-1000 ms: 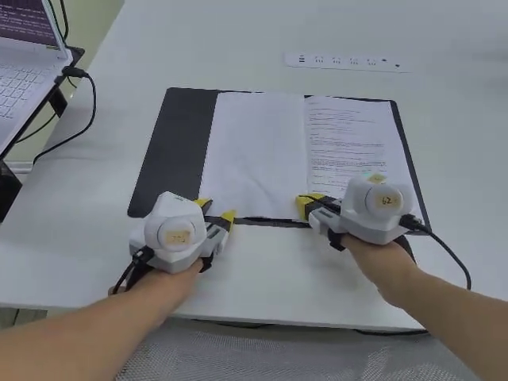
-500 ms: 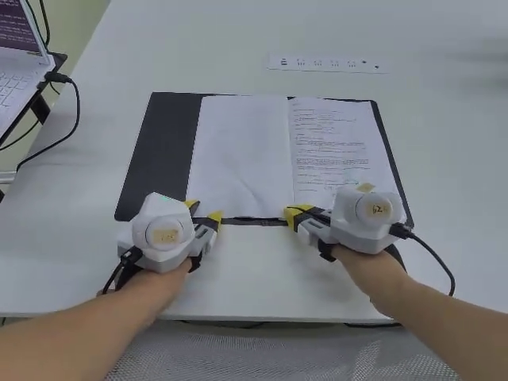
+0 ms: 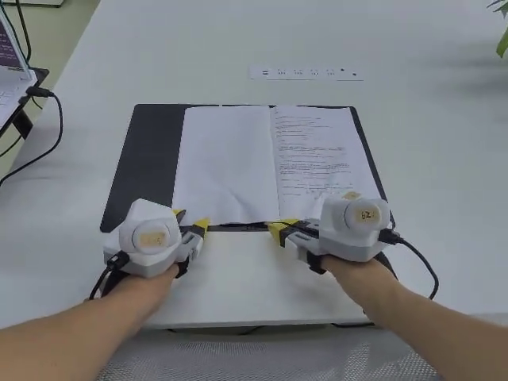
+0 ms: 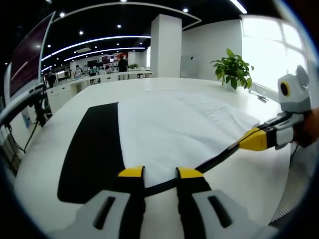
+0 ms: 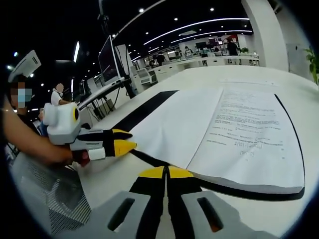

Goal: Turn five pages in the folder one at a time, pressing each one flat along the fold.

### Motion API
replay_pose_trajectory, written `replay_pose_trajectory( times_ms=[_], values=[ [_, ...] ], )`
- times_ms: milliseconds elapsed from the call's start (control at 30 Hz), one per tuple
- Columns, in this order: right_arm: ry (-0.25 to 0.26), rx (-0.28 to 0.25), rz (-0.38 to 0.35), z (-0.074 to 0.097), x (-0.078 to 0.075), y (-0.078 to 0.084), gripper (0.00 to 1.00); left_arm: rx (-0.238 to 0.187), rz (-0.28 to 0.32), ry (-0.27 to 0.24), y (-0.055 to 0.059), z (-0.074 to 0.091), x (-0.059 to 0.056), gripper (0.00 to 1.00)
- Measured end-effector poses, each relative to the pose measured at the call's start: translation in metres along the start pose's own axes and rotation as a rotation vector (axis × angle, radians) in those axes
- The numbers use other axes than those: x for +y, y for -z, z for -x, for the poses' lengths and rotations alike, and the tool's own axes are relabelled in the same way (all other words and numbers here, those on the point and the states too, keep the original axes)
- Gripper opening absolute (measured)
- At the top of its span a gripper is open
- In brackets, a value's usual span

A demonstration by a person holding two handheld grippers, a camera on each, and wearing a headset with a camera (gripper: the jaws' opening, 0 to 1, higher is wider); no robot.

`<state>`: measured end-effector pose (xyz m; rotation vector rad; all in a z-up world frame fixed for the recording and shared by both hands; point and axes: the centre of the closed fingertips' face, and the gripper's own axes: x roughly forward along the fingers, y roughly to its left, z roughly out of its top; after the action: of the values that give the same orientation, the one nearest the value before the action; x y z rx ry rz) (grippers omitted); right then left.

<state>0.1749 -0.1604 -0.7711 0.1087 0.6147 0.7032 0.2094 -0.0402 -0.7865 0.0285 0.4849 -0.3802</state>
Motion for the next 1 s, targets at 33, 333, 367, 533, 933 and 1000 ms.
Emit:
replay_pose_trajectory(
  times_ms=[33,333,367,533,933,1000],
  values=[
    [0.001,0.0,0.002,0.001,0.0,-0.001,0.0,0.004,-0.001,0.0,0.0,0.0,0.0,0.23],
    [0.032,-0.012,-0.008,0.021,-0.005,-0.005,0.0,0.062,-0.027,0.024,-0.001,0.0,-0.006,0.29],
    [0.035,-0.015,-0.011,0.023,-0.006,-0.006,0.0,0.067,-0.025,0.027,-0.001,0.0,-0.007,0.3],
    [0.054,-0.027,-0.01,0.034,-0.009,-0.012,0.0,0.113,-0.02,0.032,-0.002,0.002,-0.011,0.34],
    [0.109,-0.027,-0.015,0.061,-0.025,-0.017,0.05,0.082,-0.024,0.075,-0.025,0.017,-0.03,0.42],
    [0.112,-0.03,-0.019,0.065,-0.026,-0.018,0.08,0.077,-0.024,0.08,-0.027,0.02,-0.032,0.42]
  ],
)
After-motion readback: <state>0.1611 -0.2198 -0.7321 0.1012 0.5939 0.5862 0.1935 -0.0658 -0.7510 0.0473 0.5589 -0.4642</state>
